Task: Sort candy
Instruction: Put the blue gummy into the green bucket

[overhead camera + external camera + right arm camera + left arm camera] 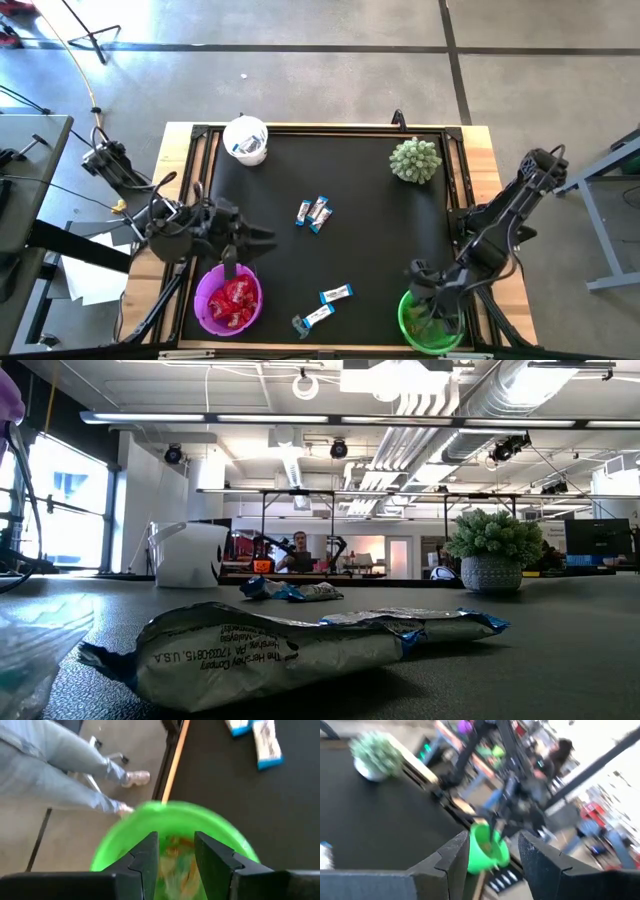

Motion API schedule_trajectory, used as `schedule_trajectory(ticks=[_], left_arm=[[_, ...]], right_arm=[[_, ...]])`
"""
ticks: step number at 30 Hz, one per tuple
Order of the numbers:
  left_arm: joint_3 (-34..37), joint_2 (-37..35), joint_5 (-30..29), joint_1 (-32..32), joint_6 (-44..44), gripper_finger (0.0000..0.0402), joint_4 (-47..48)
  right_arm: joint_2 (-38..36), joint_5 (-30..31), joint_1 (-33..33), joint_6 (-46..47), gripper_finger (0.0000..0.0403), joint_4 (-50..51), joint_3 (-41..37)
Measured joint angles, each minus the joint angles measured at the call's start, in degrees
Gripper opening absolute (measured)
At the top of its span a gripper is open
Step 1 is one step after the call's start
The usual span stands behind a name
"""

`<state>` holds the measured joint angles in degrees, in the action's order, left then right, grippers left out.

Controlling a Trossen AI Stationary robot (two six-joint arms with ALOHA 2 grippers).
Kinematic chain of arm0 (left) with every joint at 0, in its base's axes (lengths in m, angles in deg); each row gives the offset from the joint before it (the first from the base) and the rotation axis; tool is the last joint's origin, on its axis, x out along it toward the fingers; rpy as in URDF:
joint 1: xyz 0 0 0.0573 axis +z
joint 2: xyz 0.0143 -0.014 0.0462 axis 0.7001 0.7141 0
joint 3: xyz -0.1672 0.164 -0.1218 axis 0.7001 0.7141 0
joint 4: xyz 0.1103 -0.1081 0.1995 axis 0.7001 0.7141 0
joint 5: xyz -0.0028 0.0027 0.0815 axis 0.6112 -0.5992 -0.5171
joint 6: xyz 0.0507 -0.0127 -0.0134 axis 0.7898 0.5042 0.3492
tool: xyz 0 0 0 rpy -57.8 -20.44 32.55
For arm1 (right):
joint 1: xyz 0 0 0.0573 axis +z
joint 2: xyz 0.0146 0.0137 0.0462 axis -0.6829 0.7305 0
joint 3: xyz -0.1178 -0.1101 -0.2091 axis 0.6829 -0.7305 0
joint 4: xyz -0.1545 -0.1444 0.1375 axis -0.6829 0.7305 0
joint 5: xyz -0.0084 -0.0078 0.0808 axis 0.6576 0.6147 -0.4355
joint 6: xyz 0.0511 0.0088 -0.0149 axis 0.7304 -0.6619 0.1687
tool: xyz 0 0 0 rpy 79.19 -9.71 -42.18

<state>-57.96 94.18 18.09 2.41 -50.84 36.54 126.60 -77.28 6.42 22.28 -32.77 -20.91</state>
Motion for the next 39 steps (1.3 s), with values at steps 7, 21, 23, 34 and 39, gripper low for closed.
schedule_trajectory(ticks=[7, 21, 23, 34, 39], left_arm=[[0.0, 2.3, 9.4, 0.0, -1.3, 0.0158, 0.5], [0.0, 2.7, 24.9, -0.3, 1.4, 0.0158, 5.1], [0.0, 2.7, 26.7, 0.2, 1.4, 0.0158, 7.3], [0.0, 4.6, 47.2, 5.4, 22.6, 0.0158, 9.4], [0.0, 7.6, 47.2, 7.3, 27.6, 0.0158, 9.7]], right_arm=[[0.0, 0.0, -6.2, -6.1, 0.0122, -7.1, 0.0], [3.3, 0.1, -15.4, -2.8, 0.0122, -22.7, 0.0], [4.2, 0.1, -15.8, -0.5, 0.0122, -23.7, 0.0], [6.8, 0.2, -15.8, 8.9, 0.0122, -28.9, 0.0], [6.8, 0.6, -15.0, 14.0, 0.0122, -29.7, 0.0]])
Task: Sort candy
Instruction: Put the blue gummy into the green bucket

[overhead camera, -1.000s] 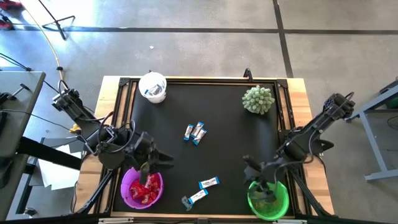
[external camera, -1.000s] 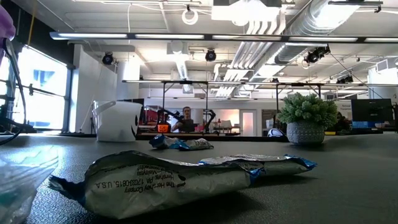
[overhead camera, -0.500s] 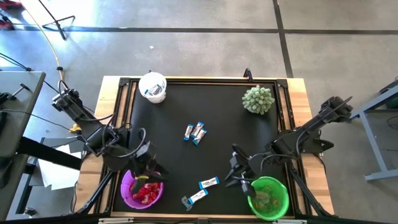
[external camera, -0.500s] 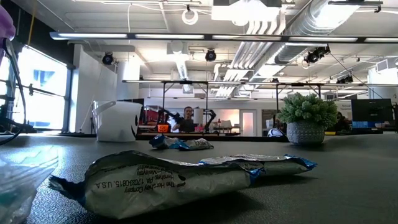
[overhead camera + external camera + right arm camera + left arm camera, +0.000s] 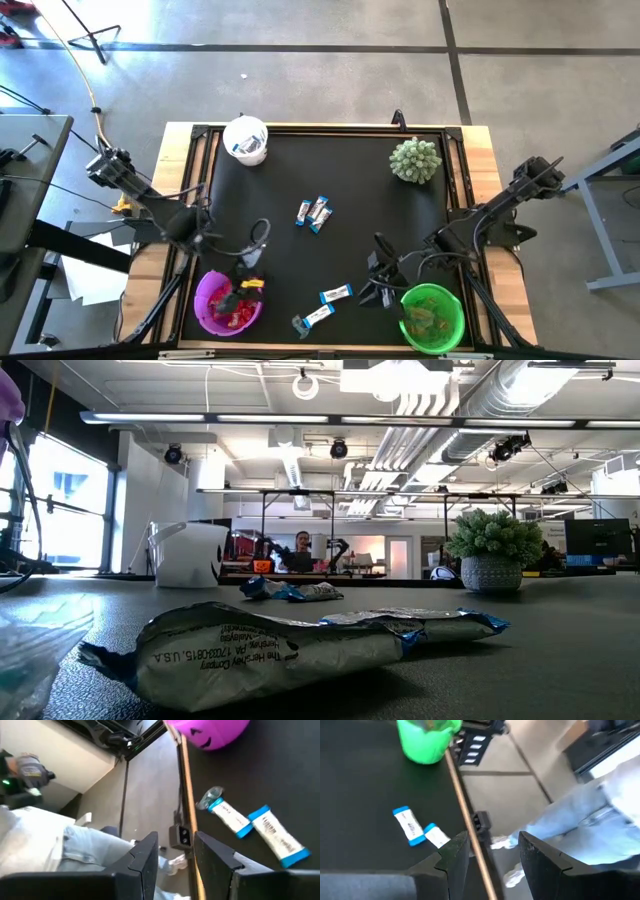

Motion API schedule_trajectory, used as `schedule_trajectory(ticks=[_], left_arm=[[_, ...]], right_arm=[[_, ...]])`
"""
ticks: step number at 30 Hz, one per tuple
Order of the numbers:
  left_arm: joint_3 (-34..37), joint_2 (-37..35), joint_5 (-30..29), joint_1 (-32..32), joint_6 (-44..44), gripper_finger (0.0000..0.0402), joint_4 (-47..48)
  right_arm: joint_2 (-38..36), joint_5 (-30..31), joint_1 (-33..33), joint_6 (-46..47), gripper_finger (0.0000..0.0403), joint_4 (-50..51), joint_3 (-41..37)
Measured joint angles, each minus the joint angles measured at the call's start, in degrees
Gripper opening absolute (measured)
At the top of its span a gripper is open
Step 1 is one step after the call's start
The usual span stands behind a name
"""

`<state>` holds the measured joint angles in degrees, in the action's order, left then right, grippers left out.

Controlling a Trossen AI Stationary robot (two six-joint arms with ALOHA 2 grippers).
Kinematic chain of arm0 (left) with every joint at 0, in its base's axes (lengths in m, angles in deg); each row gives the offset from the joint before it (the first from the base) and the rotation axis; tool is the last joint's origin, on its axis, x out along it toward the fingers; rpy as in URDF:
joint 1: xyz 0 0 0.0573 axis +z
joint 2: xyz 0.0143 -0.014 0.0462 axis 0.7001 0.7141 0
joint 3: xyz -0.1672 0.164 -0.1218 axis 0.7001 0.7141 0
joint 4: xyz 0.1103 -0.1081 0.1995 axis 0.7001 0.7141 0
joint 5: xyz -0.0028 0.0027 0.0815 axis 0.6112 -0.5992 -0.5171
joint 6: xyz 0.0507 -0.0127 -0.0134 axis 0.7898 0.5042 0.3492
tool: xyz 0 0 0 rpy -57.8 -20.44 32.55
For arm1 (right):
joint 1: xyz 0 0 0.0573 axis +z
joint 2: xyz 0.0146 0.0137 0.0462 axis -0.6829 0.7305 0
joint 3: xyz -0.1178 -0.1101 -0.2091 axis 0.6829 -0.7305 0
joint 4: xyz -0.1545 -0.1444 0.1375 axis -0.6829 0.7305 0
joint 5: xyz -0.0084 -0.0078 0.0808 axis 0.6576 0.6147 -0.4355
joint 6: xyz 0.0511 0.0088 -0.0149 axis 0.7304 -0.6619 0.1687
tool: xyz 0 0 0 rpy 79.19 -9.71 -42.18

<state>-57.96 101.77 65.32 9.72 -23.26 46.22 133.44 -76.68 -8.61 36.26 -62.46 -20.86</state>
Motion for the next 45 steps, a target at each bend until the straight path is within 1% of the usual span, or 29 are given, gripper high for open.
schedule_trajectory(ticks=[5, 9, 12, 15, 19, 25, 32, 36, 41, 45], left_arm=[[0.0, 5.7, 0.5, 0.7, -0.6, 0.0158, 0.9], [0.0, 10.2, 6.0, 0.9, -0.7, 0.0158, 1.0], [0.0, 13.1, 7.1, 1.0, -0.7, 0.0158, 1.3], [0.0, 16.5, 7.2, 1.1, -0.7, 0.0158, 1.0], [0.0, 21.2, 9.4, 1.0, -0.4, 0.0158, 0.3], [0.0, 27.0, 9.5, 1.0, -0.4, 0.0158, -2.2], [0.0, 31.0, 9.5, 0.9, 1.4, 0.0158, -4.4], [0.0, 32.5, 9.6, 0.9, 3.4, 0.0158, -6.8], [0.0, 32.4, 8.8, 0.9, 6.7, 0.0158, -9.6], [0.0, 32.4, 8.6, 0.6, 9.4, 0.0158, -13.8]], right_arm=[[0.0, -0.1, 2.2, 4.7, 0.0122, 0.7, 0.6], [0.0, -0.2, 4.3, 4.7, 0.0122, 2.3, 2.3], [0.0, -1.6, 5.2, 3.5, 0.0122, 4.6, 4.2], [0.0, -3.9, 5.3, 3.5, 0.0122, 8.6, 5.9], [-0.1, -6.5, 5.8, 3.4, 0.0122, 14.4, 8.4], [0.0, -9.3, 7.0, 3.3, 0.0122, 22.4, 10.5], [0.0, -9.7, 8.7, 3.3, 0.0122, 28.2, 10.9], [0.0, -9.7, 9.0, 3.3, 0.0122, 29.2, 10.9], [0.0, -9.7, 9.1, 3.3, 0.0122, 29.4, 10.9], [0.0, -9.6, 9.1, 2.3, 0.0122, 29.4, 10.9]])
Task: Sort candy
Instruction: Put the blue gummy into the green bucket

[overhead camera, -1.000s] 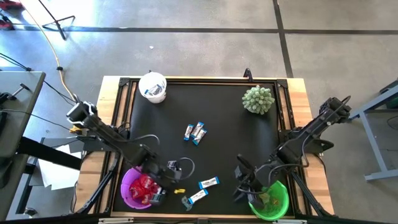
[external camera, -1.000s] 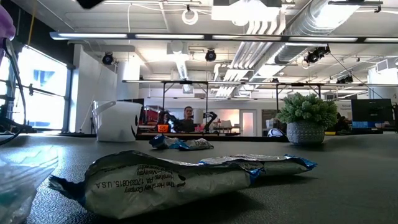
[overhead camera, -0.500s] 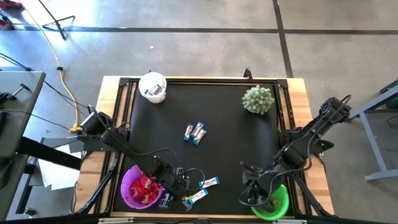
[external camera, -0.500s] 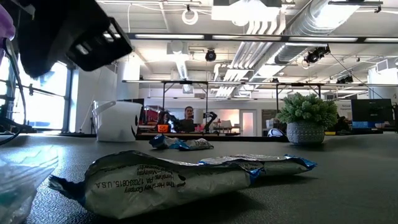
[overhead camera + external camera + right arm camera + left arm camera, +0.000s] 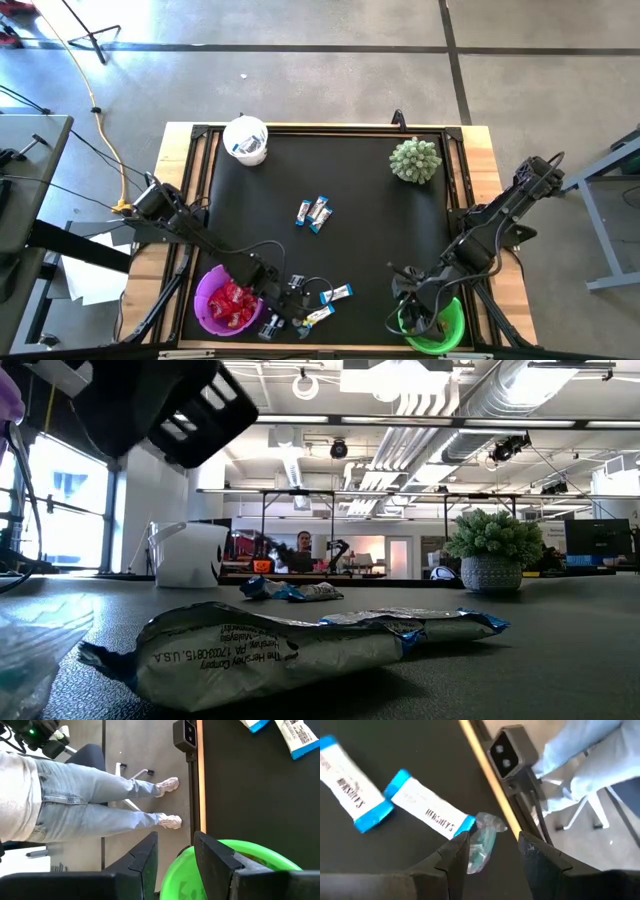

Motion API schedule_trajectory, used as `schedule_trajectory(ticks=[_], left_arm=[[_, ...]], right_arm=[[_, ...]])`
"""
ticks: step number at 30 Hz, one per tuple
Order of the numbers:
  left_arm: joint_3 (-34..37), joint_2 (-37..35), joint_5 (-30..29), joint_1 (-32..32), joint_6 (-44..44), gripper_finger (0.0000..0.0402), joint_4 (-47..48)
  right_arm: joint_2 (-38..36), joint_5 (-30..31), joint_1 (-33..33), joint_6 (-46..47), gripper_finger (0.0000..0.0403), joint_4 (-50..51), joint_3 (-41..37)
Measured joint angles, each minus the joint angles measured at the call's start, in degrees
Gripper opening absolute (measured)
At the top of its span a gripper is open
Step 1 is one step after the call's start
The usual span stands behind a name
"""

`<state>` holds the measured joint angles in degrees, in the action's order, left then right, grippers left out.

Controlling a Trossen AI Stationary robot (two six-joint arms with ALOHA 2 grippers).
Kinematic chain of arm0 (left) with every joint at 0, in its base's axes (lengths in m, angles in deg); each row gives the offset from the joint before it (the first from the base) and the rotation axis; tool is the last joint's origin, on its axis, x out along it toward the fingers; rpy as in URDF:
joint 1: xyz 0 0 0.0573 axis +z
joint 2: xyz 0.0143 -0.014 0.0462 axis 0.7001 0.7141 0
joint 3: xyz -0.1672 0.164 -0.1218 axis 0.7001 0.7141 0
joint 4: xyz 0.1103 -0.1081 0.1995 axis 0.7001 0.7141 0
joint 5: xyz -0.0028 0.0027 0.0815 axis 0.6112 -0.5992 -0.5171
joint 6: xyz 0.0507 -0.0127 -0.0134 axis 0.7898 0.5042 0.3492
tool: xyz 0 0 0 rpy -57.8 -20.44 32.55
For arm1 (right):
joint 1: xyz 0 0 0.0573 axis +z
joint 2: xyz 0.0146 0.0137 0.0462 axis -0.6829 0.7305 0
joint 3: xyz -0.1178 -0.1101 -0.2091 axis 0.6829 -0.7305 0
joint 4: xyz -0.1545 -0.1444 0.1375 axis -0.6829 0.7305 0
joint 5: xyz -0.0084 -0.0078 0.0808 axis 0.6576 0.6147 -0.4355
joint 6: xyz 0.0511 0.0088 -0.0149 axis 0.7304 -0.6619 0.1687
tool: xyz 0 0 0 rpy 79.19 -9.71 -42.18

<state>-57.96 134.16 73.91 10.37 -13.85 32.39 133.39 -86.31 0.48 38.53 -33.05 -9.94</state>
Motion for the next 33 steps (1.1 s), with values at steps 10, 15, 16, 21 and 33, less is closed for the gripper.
schedule_trajectory(ticks=[10, 15, 16, 21, 33], left_arm=[[0.0, 0.3, -0.1, -0.2, 3.5, 0.0158, 0.1], [0.0, 0.8, -2.8, 1.2, 4.2, 0.0158, 0.0], [0.0, 1.0, -3.2, 1.5, 3.1, 0.0158, 0.1], [0.0, 2.5, -3.1, 2.3, -0.6, 0.0158, -0.1], [0.0, 4.3, 0.9, -0.2, -3.2, 0.0158, 0.1]], right_arm=[[0.0, 0.6, 0.0, -0.5, 0.0122, 0.3, 0.0], [0.0, 0.9, 0.0, -0.5, 0.0122, 0.3, 0.0], [0.0, 0.9, 0.0, -0.5, 0.0122, 0.3, 0.0], [0.0, 0.9, 0.0, -0.5, 0.0122, 0.3, 0.0], [0.0, 0.9, 0.0, -0.5, 0.0122, 1.2, 0.0]])
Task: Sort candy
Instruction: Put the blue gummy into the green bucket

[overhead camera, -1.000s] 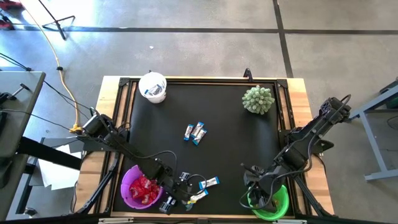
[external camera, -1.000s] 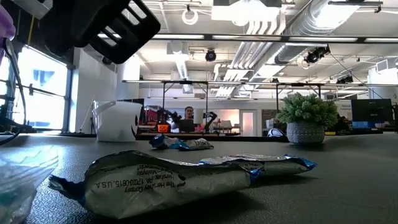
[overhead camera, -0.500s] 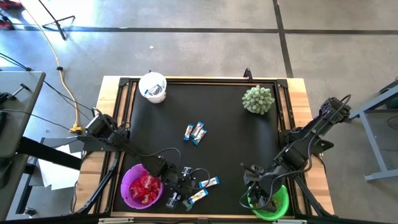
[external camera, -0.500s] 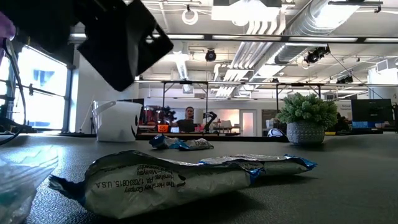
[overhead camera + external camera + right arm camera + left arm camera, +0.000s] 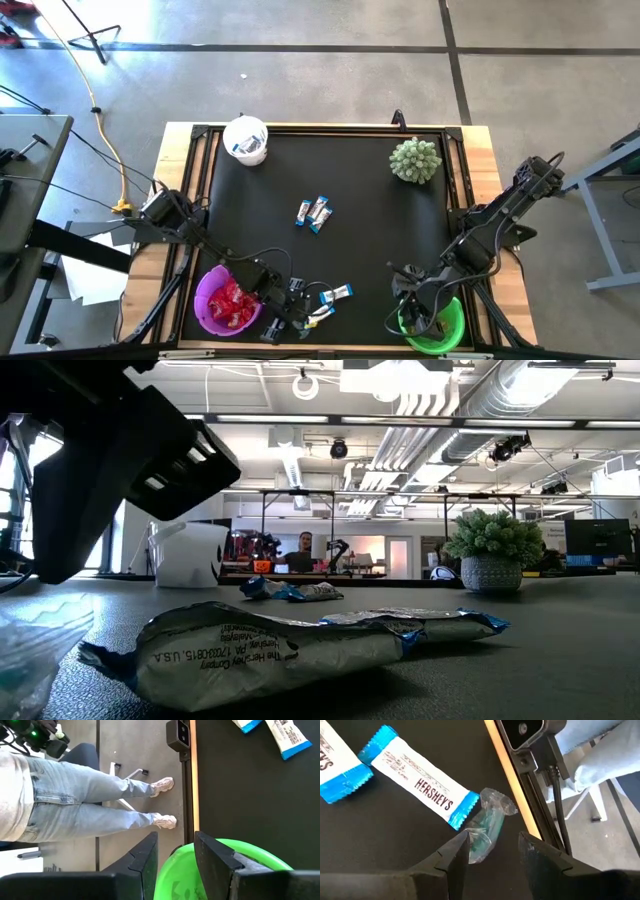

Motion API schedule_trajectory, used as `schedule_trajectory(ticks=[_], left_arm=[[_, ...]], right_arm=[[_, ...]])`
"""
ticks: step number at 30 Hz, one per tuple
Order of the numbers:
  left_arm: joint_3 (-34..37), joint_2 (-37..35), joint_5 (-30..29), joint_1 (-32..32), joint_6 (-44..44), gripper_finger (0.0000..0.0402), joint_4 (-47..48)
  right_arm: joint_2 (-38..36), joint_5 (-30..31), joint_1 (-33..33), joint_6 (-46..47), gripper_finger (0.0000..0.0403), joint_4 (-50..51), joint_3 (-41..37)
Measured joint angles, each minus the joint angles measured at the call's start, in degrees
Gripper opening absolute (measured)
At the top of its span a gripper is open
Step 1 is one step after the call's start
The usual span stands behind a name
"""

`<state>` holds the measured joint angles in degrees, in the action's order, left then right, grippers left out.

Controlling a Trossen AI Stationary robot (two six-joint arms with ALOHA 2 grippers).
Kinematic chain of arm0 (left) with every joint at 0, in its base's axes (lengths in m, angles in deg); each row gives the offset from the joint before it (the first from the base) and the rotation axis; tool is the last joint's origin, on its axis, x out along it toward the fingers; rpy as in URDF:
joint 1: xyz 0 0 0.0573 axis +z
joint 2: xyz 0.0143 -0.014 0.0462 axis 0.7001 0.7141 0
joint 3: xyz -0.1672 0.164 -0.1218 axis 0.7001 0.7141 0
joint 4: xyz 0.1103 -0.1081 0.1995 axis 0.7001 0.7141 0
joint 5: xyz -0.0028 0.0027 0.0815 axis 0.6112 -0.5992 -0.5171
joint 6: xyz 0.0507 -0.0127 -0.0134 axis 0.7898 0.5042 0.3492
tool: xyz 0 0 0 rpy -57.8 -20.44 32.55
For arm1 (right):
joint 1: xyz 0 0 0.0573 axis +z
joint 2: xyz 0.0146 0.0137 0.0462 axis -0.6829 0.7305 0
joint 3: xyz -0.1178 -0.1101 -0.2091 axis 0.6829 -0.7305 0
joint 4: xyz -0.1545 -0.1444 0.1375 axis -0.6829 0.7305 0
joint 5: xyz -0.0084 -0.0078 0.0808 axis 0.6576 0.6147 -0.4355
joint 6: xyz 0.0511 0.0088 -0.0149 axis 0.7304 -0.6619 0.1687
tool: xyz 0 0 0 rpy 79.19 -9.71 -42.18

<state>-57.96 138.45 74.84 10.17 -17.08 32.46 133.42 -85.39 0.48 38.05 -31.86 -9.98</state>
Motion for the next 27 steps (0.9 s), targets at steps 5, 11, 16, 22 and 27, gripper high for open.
schedule_trajectory(ticks=[5, 11, 16, 22, 27], left_arm=[[0.0, 0.7, 0.0, 0.0, 0.0, 0.0158, 0.4], [-1.2, 3.6, 0.0, 0.0, -0.4, 0.0158, 1.6], [-2.9, 4.8, -1.4, 0.2, 0.0, 0.0157, 1.8], [-2.9, 4.5, -3.2, 1.5, -6.1, 0.011, 2.1], [-2.9, 4.5, -0.5, 2.2, -9.6, 0.0022, 2.2]], right_arm=[[0.0, 0.0, 0.0, -1.0, 0.0122, 0.0, 0.0], [0.0, 0.0, 0.0, -1.0, 0.0122, 0.2, 0.0], [0.0, 0.0, 0.0, -1.0, 0.0122, 0.4, 0.0], [0.0, 0.0, 0.0, -1.0, 0.0122, 0.9, 0.0], [0.0, 0.0, 0.0, -1.0, 0.0122, 0.9, 0.0]])
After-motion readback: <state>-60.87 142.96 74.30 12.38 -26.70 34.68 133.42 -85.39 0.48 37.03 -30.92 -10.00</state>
